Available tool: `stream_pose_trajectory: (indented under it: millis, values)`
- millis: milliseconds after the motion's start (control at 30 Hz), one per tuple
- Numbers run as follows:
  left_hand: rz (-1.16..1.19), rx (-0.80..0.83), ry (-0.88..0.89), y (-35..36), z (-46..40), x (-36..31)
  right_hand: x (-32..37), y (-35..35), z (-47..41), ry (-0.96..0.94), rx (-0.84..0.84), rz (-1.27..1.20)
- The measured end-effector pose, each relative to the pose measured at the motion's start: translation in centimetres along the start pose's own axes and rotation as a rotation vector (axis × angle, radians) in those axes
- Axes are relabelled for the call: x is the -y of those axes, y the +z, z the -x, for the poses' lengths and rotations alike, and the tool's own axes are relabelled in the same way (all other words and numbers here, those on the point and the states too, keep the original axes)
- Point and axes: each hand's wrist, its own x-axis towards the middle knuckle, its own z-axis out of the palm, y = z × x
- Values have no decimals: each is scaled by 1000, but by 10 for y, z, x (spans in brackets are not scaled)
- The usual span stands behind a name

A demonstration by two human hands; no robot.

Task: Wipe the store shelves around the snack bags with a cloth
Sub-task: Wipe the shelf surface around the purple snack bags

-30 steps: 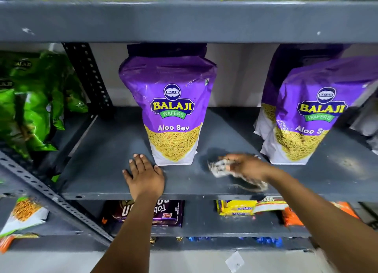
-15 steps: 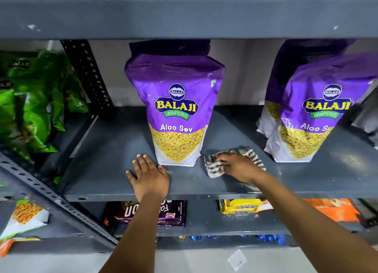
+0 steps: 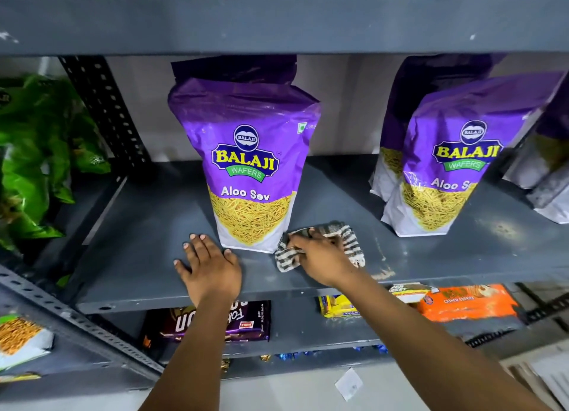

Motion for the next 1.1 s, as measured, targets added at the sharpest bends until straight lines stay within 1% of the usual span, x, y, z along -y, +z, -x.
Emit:
stream_pose_trajectory:
  millis: [300, 400, 467, 533, 567, 667, 700, 733, 800, 833, 900, 967, 1100]
  values:
    - [-34, 3, 6, 2, -1, 1, -18, -28, -43, -7, 79, -82]
    - [-32, 3, 9, 1, 0, 1, -23, -25, -32, -16, 116, -100]
    - [-32, 0, 8, 0, 0, 1, -30, -23, -16, -52, 176, -94]
    - [-30, -6, 9, 0, 1, 0, -35, -29, -5, -70, 215, -140]
    - [-28, -15, 8, 0, 2, 0, -36, -37, -6, -61, 182, -172]
    - [-23, -30, 4, 1, 1, -1, -35, -69, -40, 61, -143, -291]
    - [-25, -37, 2, 2, 1, -1, -38, -77, -56, 100, -210, -325]
    - [-25, -50, 1, 2, 1, -1, -41, -82, -71, 134, -214, -301]
    - [-21, -61, -3, 3, 1, -1, -52, -74, -90, 210, -103, -132]
    - [-22, -60, -5, 3, 0, -1, -58, -63, -93, 256, -77, -49]
    - [-23, -59, -7, 3, -1, -1, -62, -43, -86, 347, -106, 32]
    - [-29, -56, -8, 4, -2, -1, -59, -32, -81, 380, -148, 103]
    - [-26, -47, -6, 4, 0, -1, -50, -26, -70, 388, -103, 146]
